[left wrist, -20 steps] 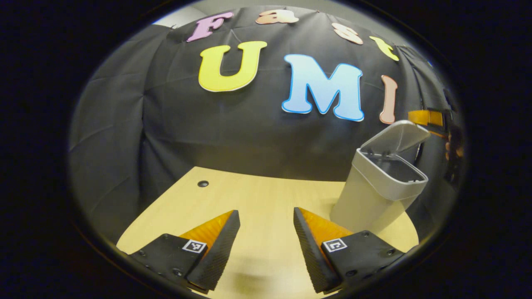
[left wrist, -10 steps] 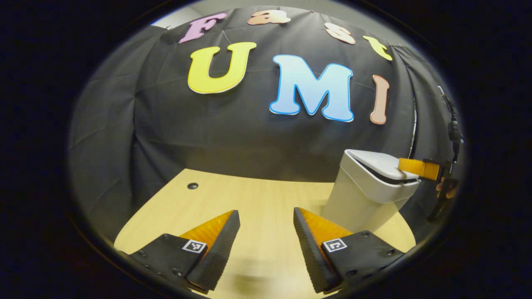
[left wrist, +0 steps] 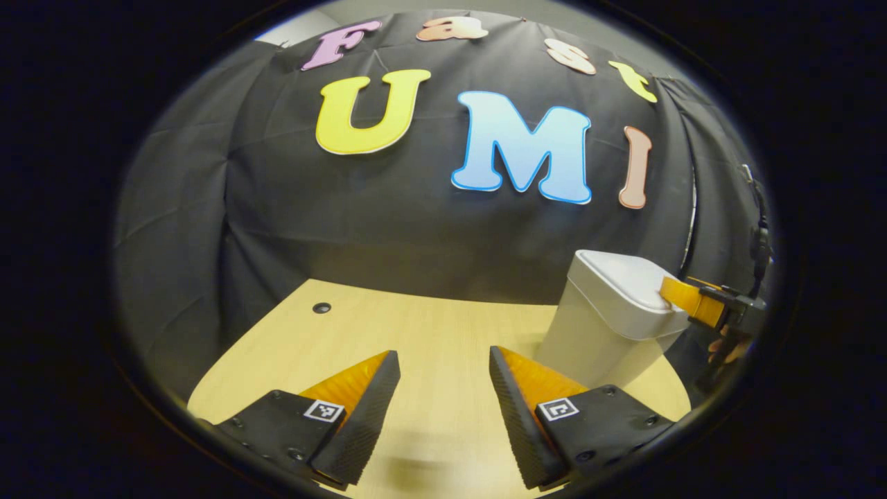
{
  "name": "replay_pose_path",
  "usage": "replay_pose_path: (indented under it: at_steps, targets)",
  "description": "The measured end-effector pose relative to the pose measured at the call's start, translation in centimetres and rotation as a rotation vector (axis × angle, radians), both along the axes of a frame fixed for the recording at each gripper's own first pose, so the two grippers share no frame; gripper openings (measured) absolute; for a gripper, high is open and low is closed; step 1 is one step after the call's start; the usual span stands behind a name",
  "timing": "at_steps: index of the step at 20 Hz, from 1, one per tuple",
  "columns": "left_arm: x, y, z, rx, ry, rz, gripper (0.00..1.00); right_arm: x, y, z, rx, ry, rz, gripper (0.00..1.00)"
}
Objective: Press the lid of the desktop garbage bin to open it, pick up the crumpled paper on the desktop and throw it into the bin, then pick up the pop can on the desktop and drop it into the bin, and finally close the garbage bin lid.
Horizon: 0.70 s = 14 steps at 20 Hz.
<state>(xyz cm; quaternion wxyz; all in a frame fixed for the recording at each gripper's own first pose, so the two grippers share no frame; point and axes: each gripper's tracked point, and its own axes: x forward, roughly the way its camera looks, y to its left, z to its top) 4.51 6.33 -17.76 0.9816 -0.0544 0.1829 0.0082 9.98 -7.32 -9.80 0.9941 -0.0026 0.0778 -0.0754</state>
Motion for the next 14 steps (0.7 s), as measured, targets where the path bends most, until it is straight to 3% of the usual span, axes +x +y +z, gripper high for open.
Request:
replay_pose_path:
  at_steps: [4,9,14]
  targets:
    - [-0.3,-0.1,0.6,0.010,-0.013,-0.005,0.84,0.0,0.0,0.7,0.009,-0.047,0.015,0.99]
    - [-0.2,0.6,3.0,0.011,-0.060,0.009,0.84,-1.0,0.4,1.0,0.034,0.002,0.015,0.98]
    - [-1.0,0.4,8.2,0.059,-0.143,-0.025,0.86,-4.9,2.5,6.1,0.089,-0.114,-0.001,0.98]
